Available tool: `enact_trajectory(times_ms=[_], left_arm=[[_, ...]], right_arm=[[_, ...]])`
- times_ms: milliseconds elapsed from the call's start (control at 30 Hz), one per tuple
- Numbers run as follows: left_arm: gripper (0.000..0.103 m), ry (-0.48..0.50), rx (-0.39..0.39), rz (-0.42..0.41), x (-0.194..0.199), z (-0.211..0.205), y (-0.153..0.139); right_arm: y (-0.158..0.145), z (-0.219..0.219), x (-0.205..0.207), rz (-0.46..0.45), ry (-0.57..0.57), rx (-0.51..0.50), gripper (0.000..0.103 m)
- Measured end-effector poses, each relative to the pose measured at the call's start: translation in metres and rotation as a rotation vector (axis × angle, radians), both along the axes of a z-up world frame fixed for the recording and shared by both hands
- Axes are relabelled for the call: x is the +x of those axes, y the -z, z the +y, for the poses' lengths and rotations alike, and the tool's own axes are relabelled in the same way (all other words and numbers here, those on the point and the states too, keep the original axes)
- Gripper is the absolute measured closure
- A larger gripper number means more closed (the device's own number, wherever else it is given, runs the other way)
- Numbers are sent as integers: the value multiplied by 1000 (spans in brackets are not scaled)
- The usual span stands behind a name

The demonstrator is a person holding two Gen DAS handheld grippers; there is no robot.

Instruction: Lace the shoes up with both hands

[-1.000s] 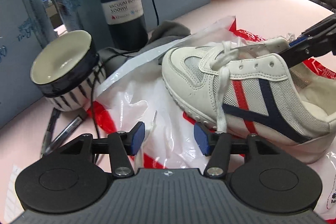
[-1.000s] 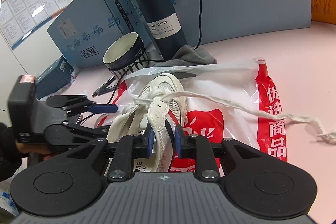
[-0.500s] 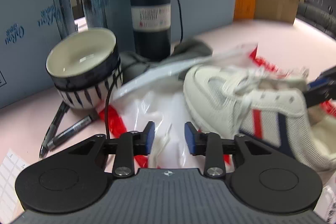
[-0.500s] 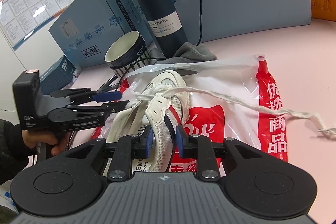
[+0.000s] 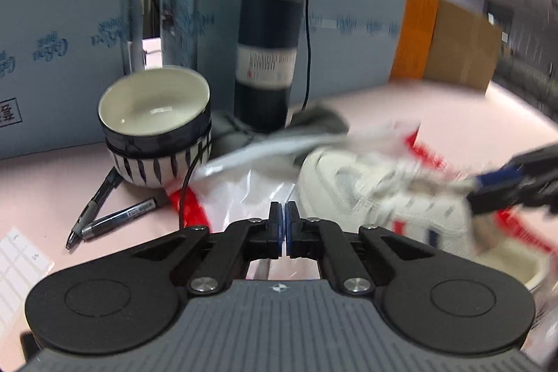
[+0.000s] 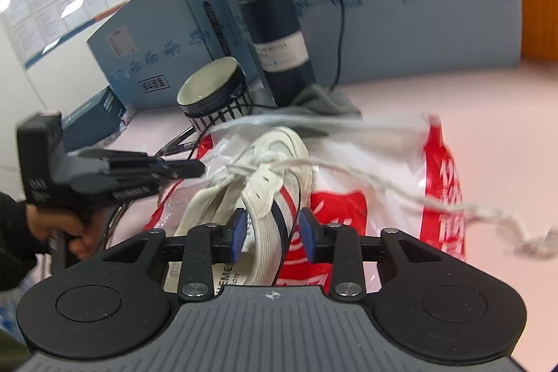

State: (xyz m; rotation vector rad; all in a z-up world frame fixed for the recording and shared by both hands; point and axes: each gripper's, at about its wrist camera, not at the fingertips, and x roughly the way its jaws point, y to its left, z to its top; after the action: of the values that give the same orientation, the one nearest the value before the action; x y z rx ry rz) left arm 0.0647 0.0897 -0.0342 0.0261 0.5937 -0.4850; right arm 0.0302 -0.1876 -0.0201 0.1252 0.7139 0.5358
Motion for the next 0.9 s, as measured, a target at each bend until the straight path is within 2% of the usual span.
enact_trajectory(times_ms=[100,200,267,300,367,467,533,633,733,900], left_arm=[[101,10,-53,-15,-10,-2,-13],[101,57,-68,-32,-21,-14,-22],[101,87,-55,-41,-27,-23,-24],[101,100,-50,-41,-30,-28,-24],[101,117,-41,-39,-35,-36,-22],[101,137,-30,-40,-39,-45,-20],[101,140,-20,-41,-40,-50,-19],[101,146,3,-46,-40,-55,-18],[101,170,52,-60,-40,-61,-18],[101,225,158,-81,-39,-76,-16]], right_arm=[[-2,10,-1,-70,-42,-102,71],[-1,21,-2,-139,-90,-198,71],[0,24,-1,-158,-114,-212,75],[-1,22,1,-146,-122,-192,81],[-1,19,5,-114,-133,-141,86],[4,-2,22,53,-58,93,86],[19,-27,36,234,39,348,86],[59,-62,49,509,178,731,86],[84,-72,50,633,230,908,86],[96,-73,52,693,247,999,86]])
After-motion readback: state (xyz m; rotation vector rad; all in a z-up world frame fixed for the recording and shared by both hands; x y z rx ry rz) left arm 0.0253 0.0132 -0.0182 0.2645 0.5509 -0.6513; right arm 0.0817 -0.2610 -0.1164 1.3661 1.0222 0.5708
